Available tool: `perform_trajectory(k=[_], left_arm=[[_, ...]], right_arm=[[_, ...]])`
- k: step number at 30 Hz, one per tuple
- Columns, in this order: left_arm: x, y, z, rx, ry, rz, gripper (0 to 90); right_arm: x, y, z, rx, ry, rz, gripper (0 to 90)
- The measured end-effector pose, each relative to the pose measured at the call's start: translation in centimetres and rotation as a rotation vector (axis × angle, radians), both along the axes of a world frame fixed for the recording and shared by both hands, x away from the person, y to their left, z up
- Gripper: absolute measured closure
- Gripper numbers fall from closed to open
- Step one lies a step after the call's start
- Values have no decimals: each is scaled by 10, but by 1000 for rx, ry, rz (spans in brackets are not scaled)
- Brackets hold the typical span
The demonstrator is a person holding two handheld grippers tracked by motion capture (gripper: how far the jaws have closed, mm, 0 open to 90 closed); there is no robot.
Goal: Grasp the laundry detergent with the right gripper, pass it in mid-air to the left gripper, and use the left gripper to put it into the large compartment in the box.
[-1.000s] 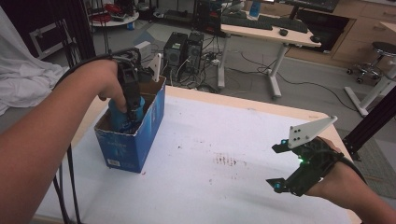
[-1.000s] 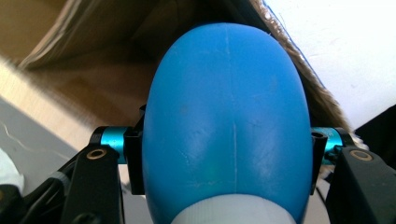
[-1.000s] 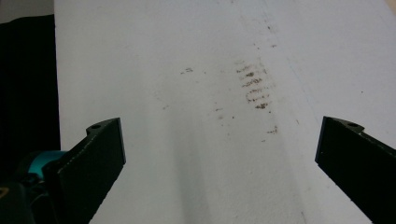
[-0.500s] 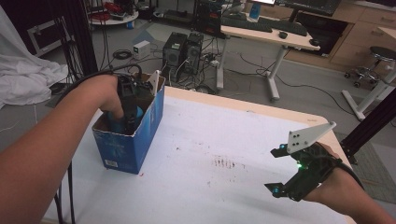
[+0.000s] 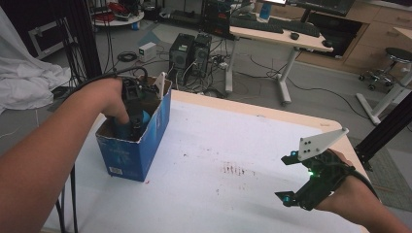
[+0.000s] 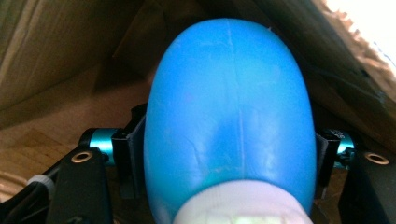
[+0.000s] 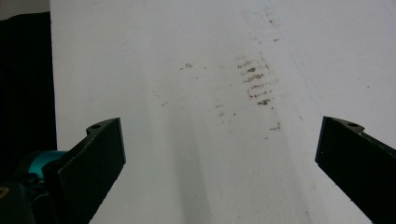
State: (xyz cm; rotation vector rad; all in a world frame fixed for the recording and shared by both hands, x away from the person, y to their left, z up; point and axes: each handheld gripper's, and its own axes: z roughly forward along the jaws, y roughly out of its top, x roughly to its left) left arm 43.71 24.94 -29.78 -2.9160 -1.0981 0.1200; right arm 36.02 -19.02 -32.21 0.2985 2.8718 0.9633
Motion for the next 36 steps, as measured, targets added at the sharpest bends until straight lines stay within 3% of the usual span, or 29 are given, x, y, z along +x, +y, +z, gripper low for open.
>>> perform_trajectory(k=[2, 15, 25, 30, 31, 36], left_arm=[[0, 0, 2, 2, -1, 1, 279], [-4, -3, 26, 4, -14, -27, 252], [-15, -4, 61, 2, -52, -37, 186], [-20, -9, 79, 3, -73, -60, 167], [-22, -13, 87, 3, -78, -82, 160], [-30, -28, 102, -26, -74, -140, 131]], right_arm=[[0, 0, 0, 1, 2, 0, 8], [-1, -3, 1, 3, 6, -8, 8], [3, -7, 6, -3, 16, -16, 8], [5, -9, 11, -23, 21, -16, 8], [6, -9, 13, -28, 24, -15, 8], [12, -11, 22, -78, 36, -5, 8]])
